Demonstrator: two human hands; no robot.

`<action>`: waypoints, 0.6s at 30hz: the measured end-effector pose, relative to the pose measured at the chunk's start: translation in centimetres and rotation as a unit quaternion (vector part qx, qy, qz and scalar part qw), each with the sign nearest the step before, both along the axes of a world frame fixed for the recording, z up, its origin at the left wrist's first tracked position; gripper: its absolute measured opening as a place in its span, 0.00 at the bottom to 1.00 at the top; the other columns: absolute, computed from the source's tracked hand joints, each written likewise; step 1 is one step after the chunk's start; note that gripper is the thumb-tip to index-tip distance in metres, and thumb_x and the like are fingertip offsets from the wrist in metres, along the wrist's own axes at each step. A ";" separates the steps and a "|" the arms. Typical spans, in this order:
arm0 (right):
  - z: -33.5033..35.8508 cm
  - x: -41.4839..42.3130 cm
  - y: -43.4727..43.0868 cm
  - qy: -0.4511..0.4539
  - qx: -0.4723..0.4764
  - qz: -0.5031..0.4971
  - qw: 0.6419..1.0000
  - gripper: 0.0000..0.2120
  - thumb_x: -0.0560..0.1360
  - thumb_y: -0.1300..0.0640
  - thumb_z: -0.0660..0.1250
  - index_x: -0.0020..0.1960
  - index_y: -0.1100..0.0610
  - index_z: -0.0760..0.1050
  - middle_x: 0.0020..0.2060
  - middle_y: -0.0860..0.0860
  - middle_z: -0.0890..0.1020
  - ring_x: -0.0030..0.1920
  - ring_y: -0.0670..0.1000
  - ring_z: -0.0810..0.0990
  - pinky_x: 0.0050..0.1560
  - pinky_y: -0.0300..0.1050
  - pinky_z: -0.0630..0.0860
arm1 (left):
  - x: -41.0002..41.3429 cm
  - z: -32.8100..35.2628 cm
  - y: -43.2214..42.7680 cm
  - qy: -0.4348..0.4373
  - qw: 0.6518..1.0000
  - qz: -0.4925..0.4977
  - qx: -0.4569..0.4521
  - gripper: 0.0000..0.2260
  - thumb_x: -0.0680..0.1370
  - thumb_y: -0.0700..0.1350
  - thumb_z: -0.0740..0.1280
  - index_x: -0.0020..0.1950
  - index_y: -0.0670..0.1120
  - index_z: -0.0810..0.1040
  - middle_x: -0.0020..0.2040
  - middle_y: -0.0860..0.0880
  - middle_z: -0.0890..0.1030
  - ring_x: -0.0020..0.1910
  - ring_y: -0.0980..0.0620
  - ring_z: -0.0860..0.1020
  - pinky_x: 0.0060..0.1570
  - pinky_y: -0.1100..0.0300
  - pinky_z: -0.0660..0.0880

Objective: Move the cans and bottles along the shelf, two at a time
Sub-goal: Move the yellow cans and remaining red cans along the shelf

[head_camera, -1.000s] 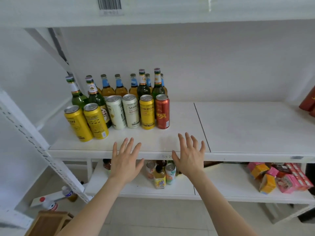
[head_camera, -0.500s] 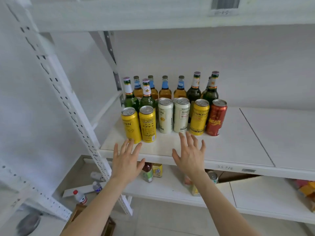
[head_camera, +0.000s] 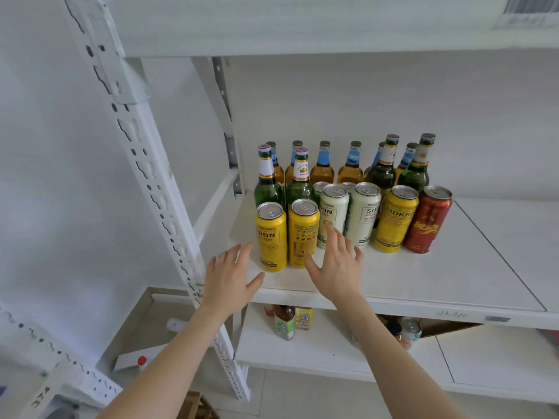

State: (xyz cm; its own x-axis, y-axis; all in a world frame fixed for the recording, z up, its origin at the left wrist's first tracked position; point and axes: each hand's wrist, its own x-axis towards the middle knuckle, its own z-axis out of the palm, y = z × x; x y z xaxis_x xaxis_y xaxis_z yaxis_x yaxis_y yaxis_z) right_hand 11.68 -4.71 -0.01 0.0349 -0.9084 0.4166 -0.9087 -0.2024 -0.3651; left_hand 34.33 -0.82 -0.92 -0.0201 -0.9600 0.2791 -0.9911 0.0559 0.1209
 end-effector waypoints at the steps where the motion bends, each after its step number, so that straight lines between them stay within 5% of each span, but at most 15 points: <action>1: 0.1 0.1 -0.6 -0.024 0.005 0.003 1.000 0.35 0.75 0.39 0.63 0.75 0.57 0.61 0.70 0.54 0.72 0.68 0.58 0.71 0.66 0.60 0.66 | -0.1 -0.1 -0.7 0.035 0.999 -0.006 0.007 0.33 0.76 0.63 0.62 0.75 0.48 0.61 0.71 0.46 0.72 0.67 0.44 0.72 0.65 0.45 0.70; 4: 0.4 0.3 -2.4 -0.104 0.035 0.028 0.994 0.35 0.74 0.39 0.66 0.74 0.55 0.61 0.68 0.52 0.74 0.65 0.58 0.72 0.63 0.59 0.69 | -0.7 -0.3 -2.9 0.197 0.978 -0.021 0.063 0.35 0.75 0.61 0.67 0.76 0.49 0.59 0.71 0.47 0.71 0.67 0.46 0.72 0.63 0.47 0.72; 9: 0.5 0.8 -5.0 -0.252 0.085 0.126 0.956 0.31 0.73 0.46 0.72 0.71 0.55 0.65 0.64 0.51 0.75 0.63 0.54 0.74 0.63 0.57 0.72 | -1.4 -0.7 -6.0 0.431 0.893 -0.016 0.132 0.32 0.72 0.54 0.75 0.70 0.51 0.64 0.64 0.50 0.77 0.59 0.52 0.76 0.56 0.59 0.72; 12: 0.6 1.2 -5.8 -0.310 0.107 0.137 0.935 0.28 0.72 0.48 0.74 0.68 0.55 0.69 0.58 0.49 0.77 0.59 0.50 0.76 0.60 0.49 0.74 | -1.3 -1.0 -7.3 0.489 0.859 -0.016 0.149 0.32 0.67 0.50 0.80 0.65 0.56 0.68 0.58 0.53 0.78 0.54 0.53 0.77 0.50 0.61 0.73; 18: 0.2 1.4 -6.6 -0.394 0.164 0.145 0.893 0.26 0.69 0.49 0.78 0.62 0.49 0.71 0.52 0.38 0.79 0.53 0.37 0.78 0.51 0.33 0.71 | -1.3 -1.8 -8.8 0.545 0.821 -0.013 0.172 0.31 0.63 0.43 0.82 0.62 0.54 0.73 0.58 0.51 0.81 0.58 0.50 0.78 0.57 0.53 0.75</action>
